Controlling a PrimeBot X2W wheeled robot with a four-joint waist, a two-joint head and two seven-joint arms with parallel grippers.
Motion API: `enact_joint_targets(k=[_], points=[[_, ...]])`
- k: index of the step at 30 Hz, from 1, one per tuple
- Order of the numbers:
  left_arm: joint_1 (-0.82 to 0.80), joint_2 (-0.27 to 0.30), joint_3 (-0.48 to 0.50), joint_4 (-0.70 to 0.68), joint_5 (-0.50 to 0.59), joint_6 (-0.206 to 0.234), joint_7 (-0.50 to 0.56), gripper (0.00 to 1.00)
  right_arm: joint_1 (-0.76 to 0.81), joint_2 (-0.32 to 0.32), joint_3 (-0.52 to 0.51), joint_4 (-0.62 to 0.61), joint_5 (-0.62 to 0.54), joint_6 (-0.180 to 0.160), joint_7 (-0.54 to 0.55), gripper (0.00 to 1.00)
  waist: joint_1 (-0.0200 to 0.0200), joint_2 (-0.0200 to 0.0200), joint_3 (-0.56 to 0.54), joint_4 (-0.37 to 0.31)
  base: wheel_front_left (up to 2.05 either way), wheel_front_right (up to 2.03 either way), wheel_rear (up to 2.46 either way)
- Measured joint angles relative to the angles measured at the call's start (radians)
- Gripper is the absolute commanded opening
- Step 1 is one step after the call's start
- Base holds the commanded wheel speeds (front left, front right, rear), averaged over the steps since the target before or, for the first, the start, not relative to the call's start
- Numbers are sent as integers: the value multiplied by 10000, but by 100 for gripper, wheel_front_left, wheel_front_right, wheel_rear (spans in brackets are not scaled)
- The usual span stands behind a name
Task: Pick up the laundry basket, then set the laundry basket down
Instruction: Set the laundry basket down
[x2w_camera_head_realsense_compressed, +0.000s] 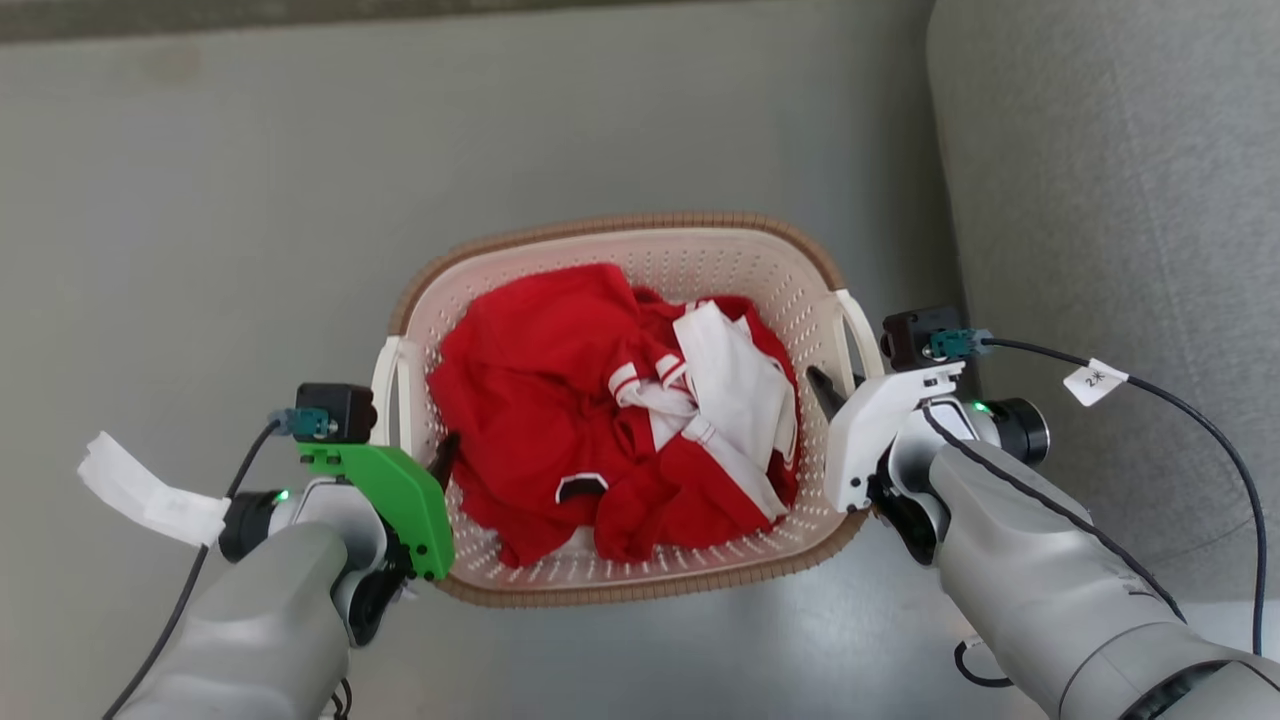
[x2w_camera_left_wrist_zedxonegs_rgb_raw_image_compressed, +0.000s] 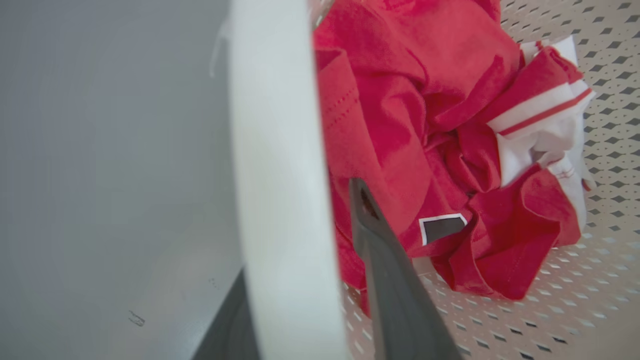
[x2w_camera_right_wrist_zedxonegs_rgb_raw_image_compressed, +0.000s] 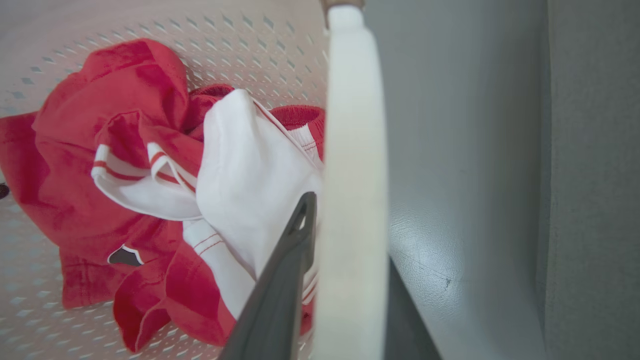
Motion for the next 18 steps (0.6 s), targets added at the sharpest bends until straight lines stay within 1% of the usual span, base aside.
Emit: enact_joint_targets(k=[10,15,16,18], points=[[-582,0,-38,-121,203,2,-550,0,-221,-31,-261,27,-27,-222,-1057,0,0,0,1353,12,0,0,0],[-965,2,-21,-167,370,4,-679,0,-506,-33,-355,67,-23,-263,-1315,0,1,0,2036,73,0,0,0],[-1054,4,-21,-171,374,4,-732,0,-630,-35,-368,79,-23,-337,-1327,0,1,0,2311,103,0,0,0],[-1159,6,-21,-174,378,4,-777,0,-757,-38,-385,104,-23,-345,-1369,0,1,0,2585,134,0,0,0]])
